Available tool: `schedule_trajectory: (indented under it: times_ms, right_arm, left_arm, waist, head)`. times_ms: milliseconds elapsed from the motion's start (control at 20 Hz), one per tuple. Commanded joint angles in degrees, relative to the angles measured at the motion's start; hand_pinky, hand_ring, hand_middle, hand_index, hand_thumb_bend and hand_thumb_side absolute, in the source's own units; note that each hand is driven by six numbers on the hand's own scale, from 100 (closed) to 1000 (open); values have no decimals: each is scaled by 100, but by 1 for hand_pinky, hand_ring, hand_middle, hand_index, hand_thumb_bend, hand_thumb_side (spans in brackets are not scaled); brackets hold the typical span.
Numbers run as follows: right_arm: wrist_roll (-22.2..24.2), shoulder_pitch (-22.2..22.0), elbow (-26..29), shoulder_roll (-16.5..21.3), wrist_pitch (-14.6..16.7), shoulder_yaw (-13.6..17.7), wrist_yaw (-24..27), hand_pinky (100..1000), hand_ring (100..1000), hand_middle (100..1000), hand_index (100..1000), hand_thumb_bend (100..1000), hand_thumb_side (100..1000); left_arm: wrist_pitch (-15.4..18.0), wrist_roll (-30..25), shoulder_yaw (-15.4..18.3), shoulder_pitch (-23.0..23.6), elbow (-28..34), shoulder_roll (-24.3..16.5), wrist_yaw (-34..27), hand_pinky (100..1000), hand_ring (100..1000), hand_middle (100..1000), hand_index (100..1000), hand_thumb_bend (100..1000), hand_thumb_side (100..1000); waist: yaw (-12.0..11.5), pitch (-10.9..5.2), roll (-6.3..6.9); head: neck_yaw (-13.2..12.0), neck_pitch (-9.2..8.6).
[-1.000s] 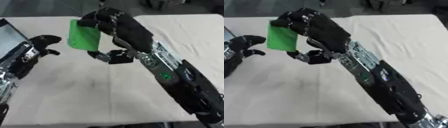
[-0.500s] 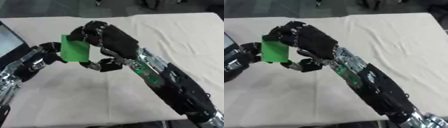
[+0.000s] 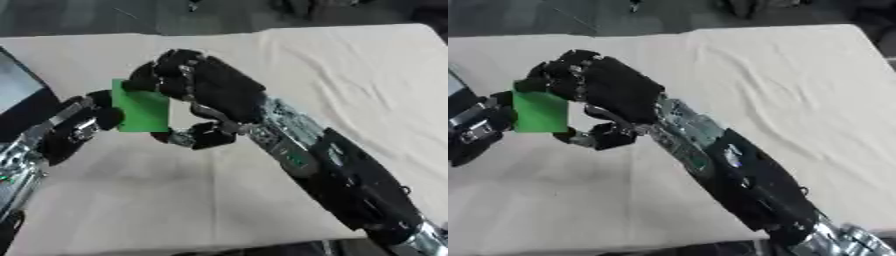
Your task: Pick up the objects with one hand, pass them to the other hand, and then place them into the box on the other side of the table.
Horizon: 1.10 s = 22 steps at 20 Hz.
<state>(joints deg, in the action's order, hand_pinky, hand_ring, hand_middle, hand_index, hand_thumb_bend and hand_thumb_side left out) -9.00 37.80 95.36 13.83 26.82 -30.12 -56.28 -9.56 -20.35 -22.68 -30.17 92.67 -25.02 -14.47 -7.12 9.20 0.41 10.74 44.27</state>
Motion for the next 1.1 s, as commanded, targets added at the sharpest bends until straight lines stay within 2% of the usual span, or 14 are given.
schedule_trajectory:
  times_ms: [50,300,500,750,850,1050,1100]
  right_arm:
    - [13,100,30,-34,42,-16,-38,717,620,534,614,201,100]
    - [51,102,-52,-80,89,-55,-90,719,621,536,616,198,100]
    - [89,107,-129,-98,126,-68,-146,720,624,538,618,197,100]
    - [170,96,-209,-109,183,-86,-207,725,635,548,642,212,100]
    - [204,86,-231,-111,207,-88,-221,729,644,564,672,235,100]
    - [197,73,-235,-106,178,-62,-258,734,660,601,723,333,105]
    - [179,67,-233,-101,151,-50,-275,736,666,613,739,357,147]
  left_arm:
    - [-53,22,-35,-155,63,5,-49,748,953,826,812,731,711]
    - [-82,-106,-116,-216,137,59,-93,743,942,810,803,730,698]
    - [-103,-226,-180,-245,180,73,-80,728,907,759,759,688,641]
    - [-77,-242,-215,-259,233,101,-192,704,833,641,658,552,535]
    - [-89,-208,-222,-259,246,111,-267,693,803,582,602,458,483]
    - [-163,-112,-230,-242,240,98,-382,673,762,512,534,290,413]
    - [-200,-85,-230,-232,220,86,-395,668,755,502,524,253,407]
  waist:
    - [-12,-70,14]
    - [-20,-76,11]
    - [-24,-80,11]
    - [-24,-82,14]
    - [-20,-84,17]
    - [-8,-90,26]
    - [-4,-92,31]
  head:
    - [18,-15]
    - [22,-15]
    - [18,-15]
    - [22,-15]
    - [18,-15]
    - [9,-15]
    - [5,-15]
